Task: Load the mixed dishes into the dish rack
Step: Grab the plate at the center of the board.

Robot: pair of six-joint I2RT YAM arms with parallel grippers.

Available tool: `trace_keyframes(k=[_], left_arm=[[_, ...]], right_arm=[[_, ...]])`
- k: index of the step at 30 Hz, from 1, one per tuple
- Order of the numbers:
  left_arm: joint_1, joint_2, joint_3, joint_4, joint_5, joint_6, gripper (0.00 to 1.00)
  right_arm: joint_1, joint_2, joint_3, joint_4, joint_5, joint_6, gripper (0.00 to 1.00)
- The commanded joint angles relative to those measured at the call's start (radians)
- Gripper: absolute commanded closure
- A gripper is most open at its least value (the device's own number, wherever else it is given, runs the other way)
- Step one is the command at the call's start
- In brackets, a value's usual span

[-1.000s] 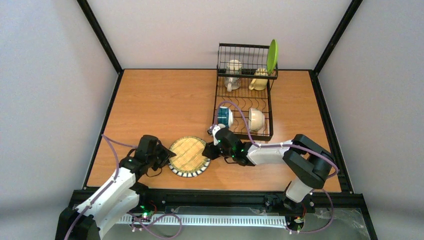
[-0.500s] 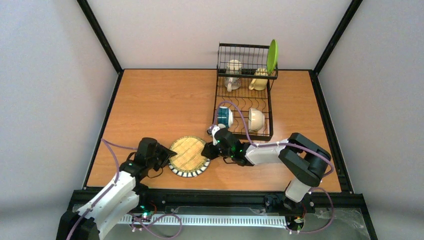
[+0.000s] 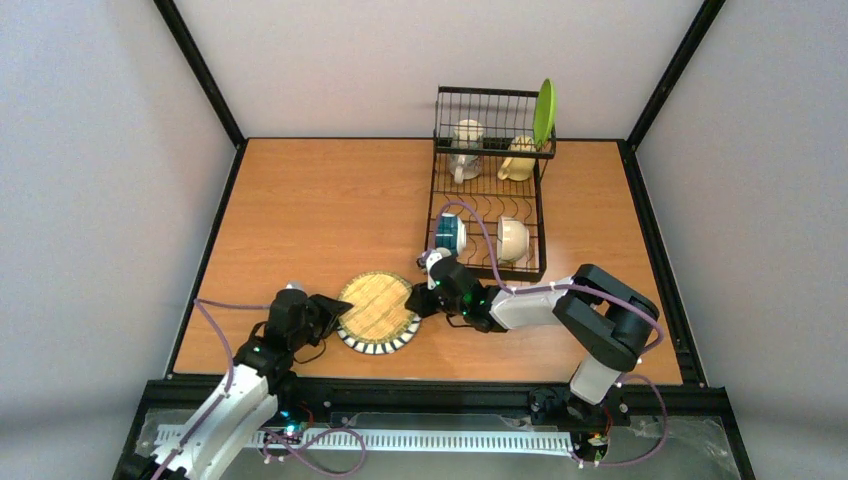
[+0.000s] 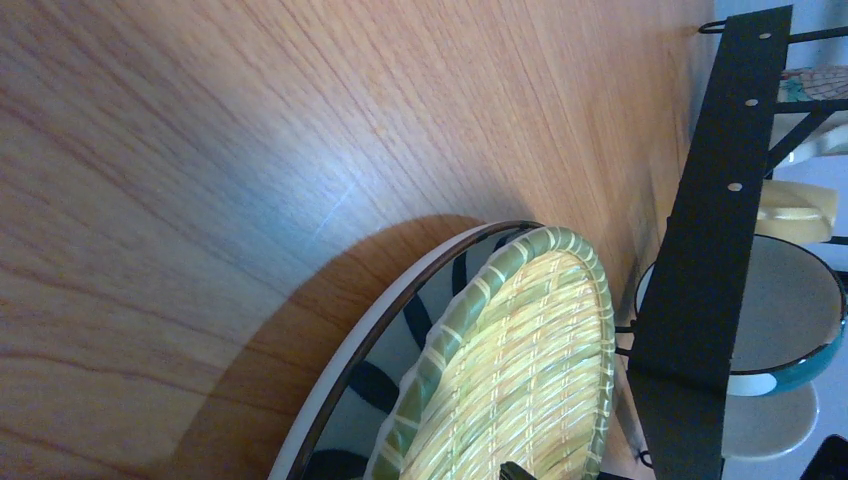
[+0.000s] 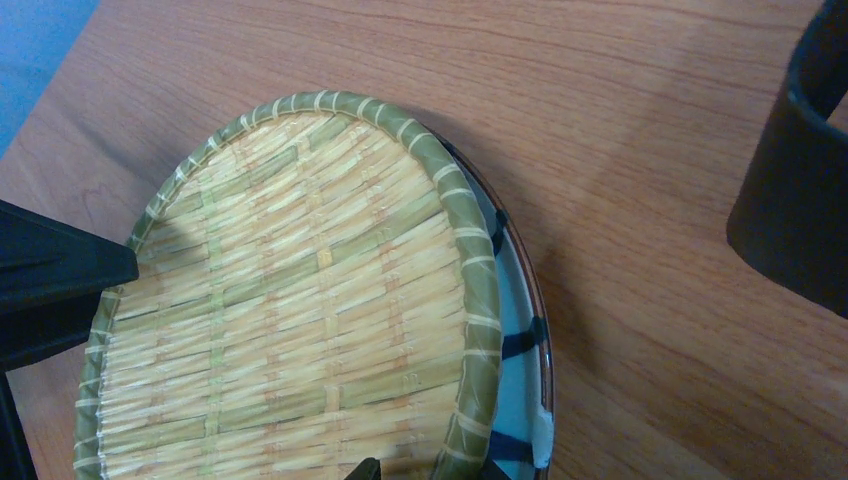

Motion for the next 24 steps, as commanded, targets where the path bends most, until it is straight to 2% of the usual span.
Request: trace_keyframes(k=[1, 7, 11, 20, 24], left_arm=[[0.004, -0.054, -0.037, -0.043, -0.005, -0.034, 0.13], [0.004, -0.098, -0.064, -0.034, 0.004, -0.041, 0.13], [0.004, -0.095, -0.058, -0.032, 0.003, -0.032, 0.13], [0.004, -0.068, -0.04, -0.001, 0.015, -0.011, 0.14], [0.004, -0.082, -0.042, 0.046, 0.037, 0.003, 0.19]], right_arm=[[0.014, 0.014, -0.026, 0.036, -0.045, 0.028, 0.52], [0.013, 0.003, -0.039, 0.039, -0.054, 0.039, 0.67], [0.013, -0.018, -0.042, 0.036, -0.057, 0.047, 0.82], [0.013, -0.085, -0.021, -0.007, -0.079, 0.048, 0.84], [0.014, -0.083, 0.009, -0.034, -0.101, 0.048, 0.84]])
